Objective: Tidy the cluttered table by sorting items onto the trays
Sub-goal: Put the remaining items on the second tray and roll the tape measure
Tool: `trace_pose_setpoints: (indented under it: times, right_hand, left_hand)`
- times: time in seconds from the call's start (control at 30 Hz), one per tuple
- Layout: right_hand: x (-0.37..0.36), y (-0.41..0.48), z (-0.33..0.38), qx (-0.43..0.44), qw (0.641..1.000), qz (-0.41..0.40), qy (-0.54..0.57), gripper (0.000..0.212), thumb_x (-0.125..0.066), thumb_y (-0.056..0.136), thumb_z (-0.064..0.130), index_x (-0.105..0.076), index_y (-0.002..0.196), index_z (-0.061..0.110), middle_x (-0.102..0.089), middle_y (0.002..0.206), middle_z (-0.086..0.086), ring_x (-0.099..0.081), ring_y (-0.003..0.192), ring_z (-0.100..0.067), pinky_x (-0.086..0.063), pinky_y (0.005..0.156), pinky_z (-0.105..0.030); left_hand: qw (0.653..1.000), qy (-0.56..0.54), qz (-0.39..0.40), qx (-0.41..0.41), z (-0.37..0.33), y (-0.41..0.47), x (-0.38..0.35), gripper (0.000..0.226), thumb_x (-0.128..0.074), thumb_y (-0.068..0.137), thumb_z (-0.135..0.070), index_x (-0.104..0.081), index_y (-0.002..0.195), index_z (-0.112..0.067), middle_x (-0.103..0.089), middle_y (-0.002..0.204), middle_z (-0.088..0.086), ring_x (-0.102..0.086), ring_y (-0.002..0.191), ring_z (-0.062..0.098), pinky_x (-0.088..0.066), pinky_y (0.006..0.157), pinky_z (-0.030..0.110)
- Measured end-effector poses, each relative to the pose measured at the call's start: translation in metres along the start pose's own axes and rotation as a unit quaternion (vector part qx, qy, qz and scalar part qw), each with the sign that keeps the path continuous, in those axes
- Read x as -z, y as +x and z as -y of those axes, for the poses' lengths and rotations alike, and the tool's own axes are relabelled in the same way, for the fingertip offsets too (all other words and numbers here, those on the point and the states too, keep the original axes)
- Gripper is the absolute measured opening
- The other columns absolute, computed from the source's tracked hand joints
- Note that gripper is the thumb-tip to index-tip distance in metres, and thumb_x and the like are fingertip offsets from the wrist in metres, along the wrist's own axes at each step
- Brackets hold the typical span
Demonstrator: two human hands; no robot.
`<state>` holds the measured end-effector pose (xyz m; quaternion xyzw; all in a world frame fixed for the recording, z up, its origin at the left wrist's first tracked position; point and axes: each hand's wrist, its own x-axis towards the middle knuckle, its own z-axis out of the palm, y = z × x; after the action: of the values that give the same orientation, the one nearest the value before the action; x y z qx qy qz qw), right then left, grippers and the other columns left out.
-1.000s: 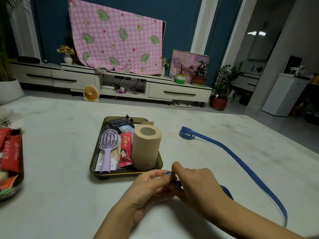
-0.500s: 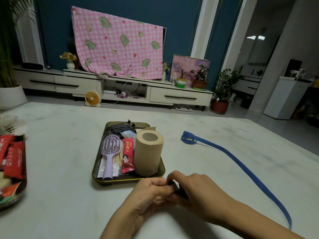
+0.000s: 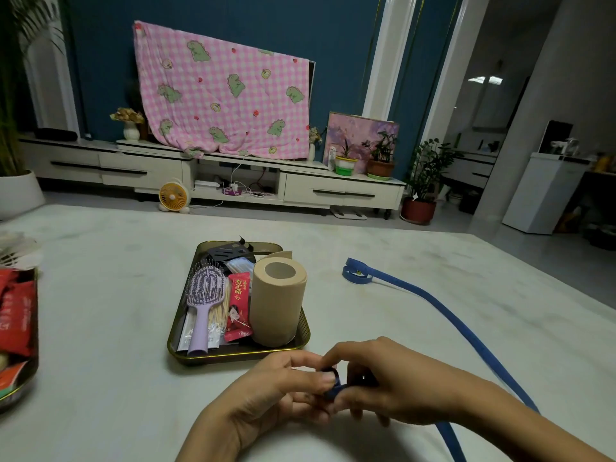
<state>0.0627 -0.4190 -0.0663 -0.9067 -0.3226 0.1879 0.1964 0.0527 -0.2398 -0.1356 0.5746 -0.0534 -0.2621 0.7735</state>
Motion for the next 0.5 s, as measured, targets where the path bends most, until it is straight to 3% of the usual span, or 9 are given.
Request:
trace_pose_setpoints:
  times: [0.1,0.23,0.33,0.5]
  right_hand:
    - [-0.003,0.001,0.002,-0.004,0.996,-0.059,-0.072,0.024,-0.06,0.086,0.043,-0.051,0.109,0.038,-0.061,0.079,0.014,-0.053,0.06,0.002,-0.039,0.053,-0.01]
    - [-0.015,0.003,0.005,-0.013,0.973,-0.156,-0.168,0.025,-0.053,0.086,0.052,-0.044,0.101,0.034,-0.057,0.081,0.012,-0.044,0.068,-0.005,-0.032,0.057,-0.019]
    - [-0.025,0.007,0.006,-0.02,0.961,-0.179,-0.21,0.023,-0.045,0.089,0.049,-0.037,0.098,0.029,-0.064,0.094,0.005,-0.049,0.074,-0.016,-0.039,0.067,-0.025]
    - [-0.03,0.014,0.007,-0.03,0.951,-0.171,-0.256,0.018,-0.039,0.094,0.042,-0.026,0.096,0.029,-0.063,0.103,0.001,-0.043,0.07,-0.019,-0.035,0.061,-0.023]
  left_hand:
    - [1.0,-0.018,-0.024,-0.008,0.002,0.001,-0.002,0.063,-0.082,0.056,-0.014,-0.057,0.111,0.003,-0.068,0.081,0.02,-0.066,0.064,0.023,-0.054,0.058,0.029]
    - [0.996,-0.059,-0.052,-0.037,0.006,0.005,-0.007,0.058,-0.084,0.057,-0.023,-0.062,0.104,0.003,-0.068,0.086,0.018,-0.063,0.069,0.022,-0.054,0.06,0.029]
    - [0.995,-0.076,-0.026,-0.054,0.007,0.004,-0.011,0.031,-0.077,0.066,-0.02,-0.07,0.089,-0.001,-0.069,0.084,0.018,-0.061,0.063,0.016,-0.053,0.057,0.024]
    - [0.994,-0.072,-0.034,-0.072,0.008,0.006,-0.011,0.017,-0.07,0.065,-0.013,-0.076,0.078,-0.005,-0.071,0.081,0.015,-0.067,0.064,0.016,-0.052,0.054,0.022]
